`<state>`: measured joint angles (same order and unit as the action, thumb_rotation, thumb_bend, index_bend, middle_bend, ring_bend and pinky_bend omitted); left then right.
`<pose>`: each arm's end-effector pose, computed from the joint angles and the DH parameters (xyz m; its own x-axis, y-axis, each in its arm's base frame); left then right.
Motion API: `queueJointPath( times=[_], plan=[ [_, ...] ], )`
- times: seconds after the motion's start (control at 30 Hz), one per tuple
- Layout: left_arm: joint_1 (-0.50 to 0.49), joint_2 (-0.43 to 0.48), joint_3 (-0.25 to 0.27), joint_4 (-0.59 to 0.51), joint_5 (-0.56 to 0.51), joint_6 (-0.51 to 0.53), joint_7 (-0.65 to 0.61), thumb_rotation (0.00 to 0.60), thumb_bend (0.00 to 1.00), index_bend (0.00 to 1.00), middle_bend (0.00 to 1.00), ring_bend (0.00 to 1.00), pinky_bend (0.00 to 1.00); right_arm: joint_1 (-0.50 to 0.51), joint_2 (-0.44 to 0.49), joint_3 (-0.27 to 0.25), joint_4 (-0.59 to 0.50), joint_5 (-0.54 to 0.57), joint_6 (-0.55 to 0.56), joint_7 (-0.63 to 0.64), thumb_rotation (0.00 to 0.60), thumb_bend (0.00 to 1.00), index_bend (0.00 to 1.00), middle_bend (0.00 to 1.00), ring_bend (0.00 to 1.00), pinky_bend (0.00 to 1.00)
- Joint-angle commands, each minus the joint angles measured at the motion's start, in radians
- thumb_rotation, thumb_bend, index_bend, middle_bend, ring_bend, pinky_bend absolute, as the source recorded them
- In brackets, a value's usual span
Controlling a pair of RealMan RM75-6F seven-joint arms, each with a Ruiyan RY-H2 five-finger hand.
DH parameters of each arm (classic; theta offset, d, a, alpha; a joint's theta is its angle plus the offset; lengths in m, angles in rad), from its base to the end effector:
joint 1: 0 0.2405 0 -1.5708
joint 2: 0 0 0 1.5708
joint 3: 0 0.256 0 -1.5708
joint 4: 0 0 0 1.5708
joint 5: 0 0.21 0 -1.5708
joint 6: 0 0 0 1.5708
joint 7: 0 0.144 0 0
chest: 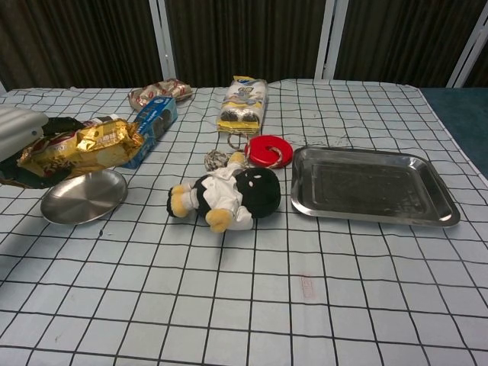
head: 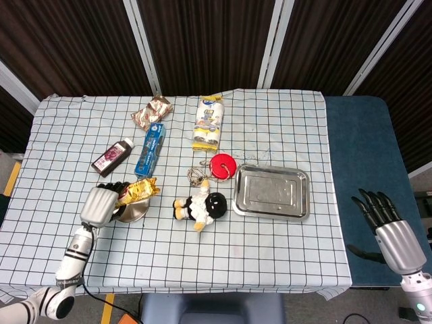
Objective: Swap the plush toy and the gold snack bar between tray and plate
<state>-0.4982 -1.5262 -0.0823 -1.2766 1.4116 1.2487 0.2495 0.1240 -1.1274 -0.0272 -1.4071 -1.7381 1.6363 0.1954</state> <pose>-0.2432 0.3076 0.0299 0.5616 0.0055 0.8274 0.7912 -0.2964 -0.5350 -0.3083 -0.1756 0.1685 0.3891 0.0523 0.9197 -0.8767 -0.2855 0.3872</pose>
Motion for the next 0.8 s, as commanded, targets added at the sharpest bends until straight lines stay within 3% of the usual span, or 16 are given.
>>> queueJointPath(
  times=[0.03,0.33,0.8],
  plan=[
    [0.041,0.077,0.059,-0.094,0.102,0.066,-0.092,0.6,0.5,0.49,0.67,0.61,0.71,-0.002,-0.001,0.004,0.0,0.002,0.006,0.001,0.6,0.14,0.04,0.0,0.0,0.0],
    [0.059,0.112,0.143,-0.236,0.275,0.12,-0.086,0.6,0.5,0.49,0.67,0.61,0.71,-0.014,0.004,0.03,-0.009,0.025,0.035,0.024,0.6,0.14,0.04,0.0,0.0,0.0],
    [0.079,-0.094,0.176,-0.224,0.271,0.024,0.011,0.6,0.49,0.49,0.68,0.62,0.72,-0.033,0.03,0.041,-0.031,0.004,0.094,0.079,0.6,0.14,0.05,0.0,0.0,0.0]
  ],
)
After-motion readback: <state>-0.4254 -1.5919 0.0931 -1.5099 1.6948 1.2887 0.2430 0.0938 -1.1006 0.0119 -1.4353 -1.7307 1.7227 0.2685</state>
